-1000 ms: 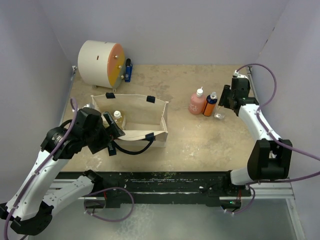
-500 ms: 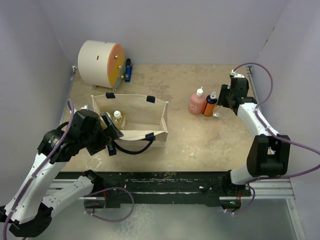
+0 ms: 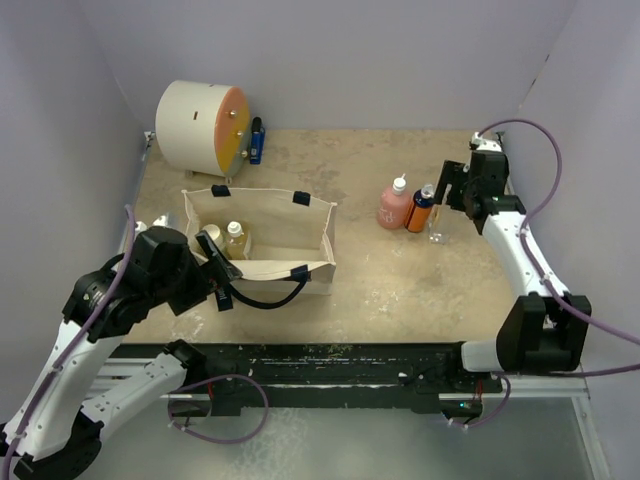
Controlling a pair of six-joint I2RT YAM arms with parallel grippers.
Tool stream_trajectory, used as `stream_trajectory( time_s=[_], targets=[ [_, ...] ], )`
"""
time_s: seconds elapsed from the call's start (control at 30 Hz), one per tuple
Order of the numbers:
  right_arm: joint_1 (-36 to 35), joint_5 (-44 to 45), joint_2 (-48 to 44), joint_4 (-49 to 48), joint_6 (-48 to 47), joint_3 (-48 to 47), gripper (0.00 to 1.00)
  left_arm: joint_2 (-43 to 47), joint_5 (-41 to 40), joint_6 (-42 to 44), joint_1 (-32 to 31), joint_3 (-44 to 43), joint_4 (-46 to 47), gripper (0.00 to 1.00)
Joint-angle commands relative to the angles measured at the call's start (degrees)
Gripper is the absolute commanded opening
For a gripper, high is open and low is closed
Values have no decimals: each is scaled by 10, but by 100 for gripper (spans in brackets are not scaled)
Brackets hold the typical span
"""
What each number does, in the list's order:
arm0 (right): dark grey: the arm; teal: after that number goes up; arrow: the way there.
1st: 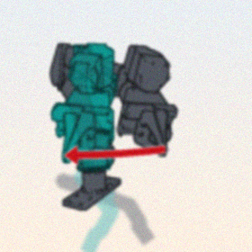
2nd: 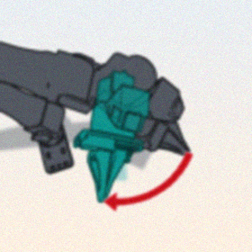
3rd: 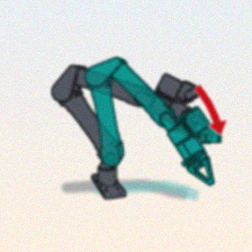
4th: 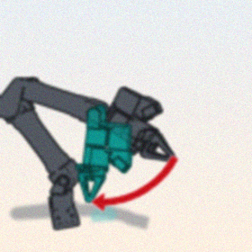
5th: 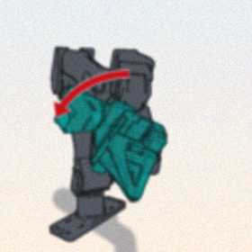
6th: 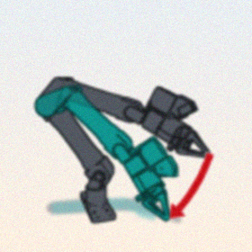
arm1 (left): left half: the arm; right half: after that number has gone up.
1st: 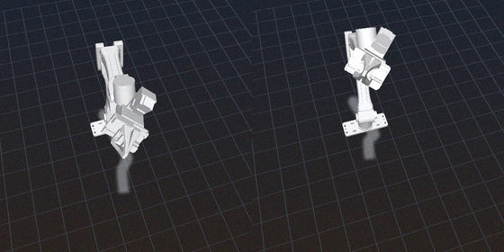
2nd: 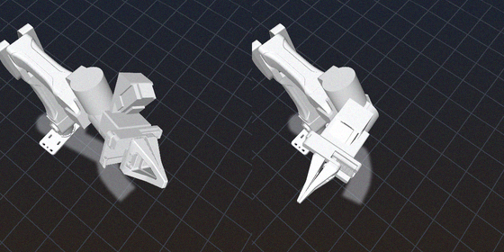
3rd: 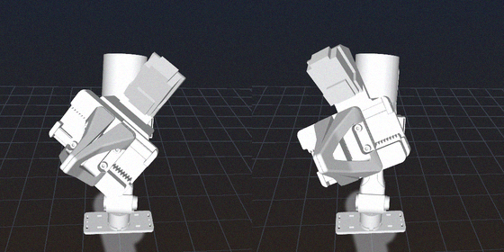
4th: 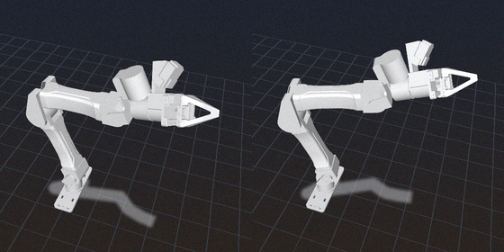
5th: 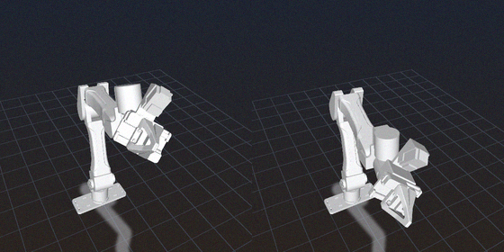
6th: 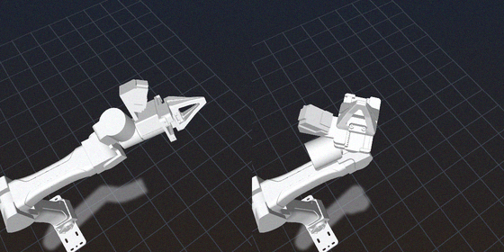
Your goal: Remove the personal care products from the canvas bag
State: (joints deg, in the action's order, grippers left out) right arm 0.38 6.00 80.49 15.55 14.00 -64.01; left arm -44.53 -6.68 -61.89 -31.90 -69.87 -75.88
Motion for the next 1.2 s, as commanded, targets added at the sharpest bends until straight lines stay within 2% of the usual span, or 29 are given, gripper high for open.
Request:
stream_trajectory(
  time_s=[0.0, 0.13, 0.3, 0.37, 0.5, 0.57, 0.67, 0.8, 0.97, 1.17],
  targets=[
    [-2, -14, -83, 64, 16, -21, 81, 13, -7, 6, 0, -8, -7, 99],
    [-2, -71, -163, 73, 27, 7, 82, 7, -33, -19, -1, -11, -27, 100],
    [-13, -239, -224, 103, 64, 35, 83, -6, -63, -40, -1, -24, -20, 99],
    [-47, -270, -241, 102, 85, 37, 82, -17, -82, -44, -1, -35, -19, 99],
    [-183, -241, -238, 104, 126, -16, 82, -50, -119, -58, 0, -45, -15, 98],
    [-259, -214, -210, 107, 141, -56, 81, -72, -127, -74, 0, -47, -22, 98],
    [-357, -174, -156, 116, 154, -129, 80, -92, -124, -83, 0, -37, -24, 93],
    [-470, -108, -69, 125, 156, -217, 80, -82, -120, -105, 0, 16, -29, 78],
    [-544, -81, 52, 120, 172, -295, 76, -43, -99, -111, 1, 72, -12, 60],
    [-587, -43, 190, 113, 202, -382, 76, -28, -92, -116, -1, 87, -14, 45]
  ],
)
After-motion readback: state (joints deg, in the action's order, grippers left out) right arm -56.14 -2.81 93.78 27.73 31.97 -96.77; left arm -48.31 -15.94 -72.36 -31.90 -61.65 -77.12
